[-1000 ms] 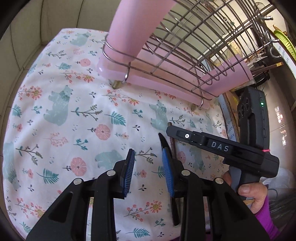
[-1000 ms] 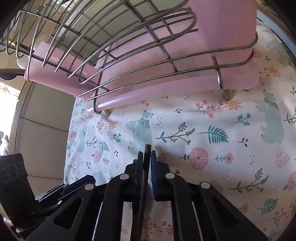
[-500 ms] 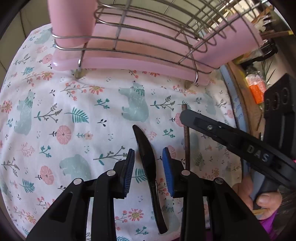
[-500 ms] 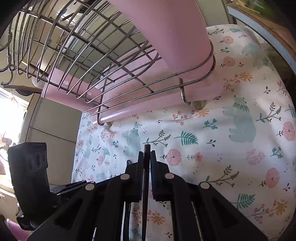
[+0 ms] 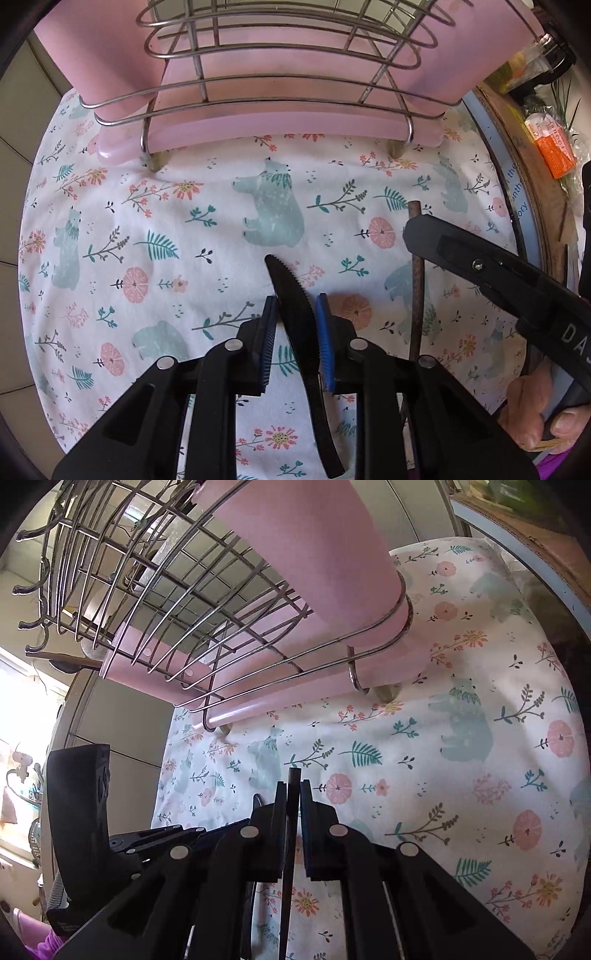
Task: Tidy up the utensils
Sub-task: 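Lift the black knife with the left tool while the right lifts the chopstick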
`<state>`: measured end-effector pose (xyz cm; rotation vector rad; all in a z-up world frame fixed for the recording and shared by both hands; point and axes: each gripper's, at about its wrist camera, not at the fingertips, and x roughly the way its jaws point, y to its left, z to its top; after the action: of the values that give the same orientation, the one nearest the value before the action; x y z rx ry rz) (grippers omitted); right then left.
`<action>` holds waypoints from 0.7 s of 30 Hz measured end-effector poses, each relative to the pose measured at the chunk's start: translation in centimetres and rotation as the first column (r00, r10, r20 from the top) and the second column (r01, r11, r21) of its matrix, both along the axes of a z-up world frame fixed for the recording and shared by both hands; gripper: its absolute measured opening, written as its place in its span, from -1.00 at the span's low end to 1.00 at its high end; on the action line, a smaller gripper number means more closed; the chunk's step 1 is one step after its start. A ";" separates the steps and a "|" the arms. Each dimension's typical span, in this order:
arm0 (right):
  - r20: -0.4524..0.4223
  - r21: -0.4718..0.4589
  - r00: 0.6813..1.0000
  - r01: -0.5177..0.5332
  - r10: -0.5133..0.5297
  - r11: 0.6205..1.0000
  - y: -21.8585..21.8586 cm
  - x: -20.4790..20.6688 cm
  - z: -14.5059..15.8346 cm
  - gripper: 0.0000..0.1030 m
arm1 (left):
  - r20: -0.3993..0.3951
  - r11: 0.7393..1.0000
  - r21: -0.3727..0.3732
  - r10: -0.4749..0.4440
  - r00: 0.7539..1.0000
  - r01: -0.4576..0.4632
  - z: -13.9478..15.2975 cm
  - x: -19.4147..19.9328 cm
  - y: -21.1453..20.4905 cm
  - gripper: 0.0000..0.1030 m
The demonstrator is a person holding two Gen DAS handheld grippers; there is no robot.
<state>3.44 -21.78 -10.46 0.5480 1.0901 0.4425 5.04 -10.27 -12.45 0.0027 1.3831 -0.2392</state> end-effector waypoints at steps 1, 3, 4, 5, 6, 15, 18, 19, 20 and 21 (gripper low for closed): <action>0.003 0.001 1.000 0.000 0.000 1.000 -0.1 -0.1 0.1 -0.86 | 0.001 1.000 -0.006 0.005 1.000 -0.005 0.0 0.0 0.0 -0.62; 0.009 0.001 1.000 0.001 -0.001 1.000 -0.3 -0.2 0.3 -0.87 | 0.002 1.000 -0.019 0.015 1.000 -0.015 0.1 -0.2 0.6 -0.65; 0.011 0.001 1.000 0.001 -0.001 1.000 -0.3 -0.3 0.4 -0.86 | 0.003 0.999 -0.030 0.020 1.000 -0.020 0.2 -0.5 0.9 -0.65; 0.014 -0.001 1.000 0.002 -0.002 1.000 -0.3 -0.4 0.5 -0.86 | 0.002 0.999 -0.041 0.020 1.000 -0.020 0.3 -0.6 1.1 -0.66; 0.019 -0.006 1.000 0.002 -0.002 1.000 -0.1 -0.4 0.6 -0.86 | 0.003 0.999 -0.051 0.019 1.000 -0.019 0.4 -0.7 1.1 -0.66; 0.065 -0.034 0.998 0.003 -0.001 0.999 0.3 -1.1 1.8 -0.86 | 0.098 0.997 -0.083 0.004 0.995 0.004 3.0 -2.4 1.9 -0.67; 0.077 -0.041 0.997 0.005 -0.002 0.999 0.4 -1.3 2.1 -0.87 | 0.129 0.996 -0.086 0.007 0.992 0.005 3.9 -2.9 2.2 -0.67; 0.079 -0.043 0.997 0.006 -0.003 0.999 0.4 -1.4 2.2 -0.87 | 0.138 0.996 -0.086 0.007 0.990 0.005 4.0 -2.8 2.5 -0.67; 0.083 -0.046 0.997 0.008 -0.004 0.999 0.4 -1.5 2.4 -0.87 | 0.148 0.996 -0.086 0.007 0.989 0.006 4.3 -2.8 2.6 -0.67; 0.085 -0.048 0.996 0.008 -0.004 0.999 0.5 -1.5 2.5 -0.87 | 0.156 0.996 -0.087 0.008 0.988 0.006 4.6 -2.8 3.4 -0.67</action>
<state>1.94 -21.27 -8.01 0.4851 1.0153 0.4297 2.27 -6.91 -7.85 -0.0509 1.2160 -0.2925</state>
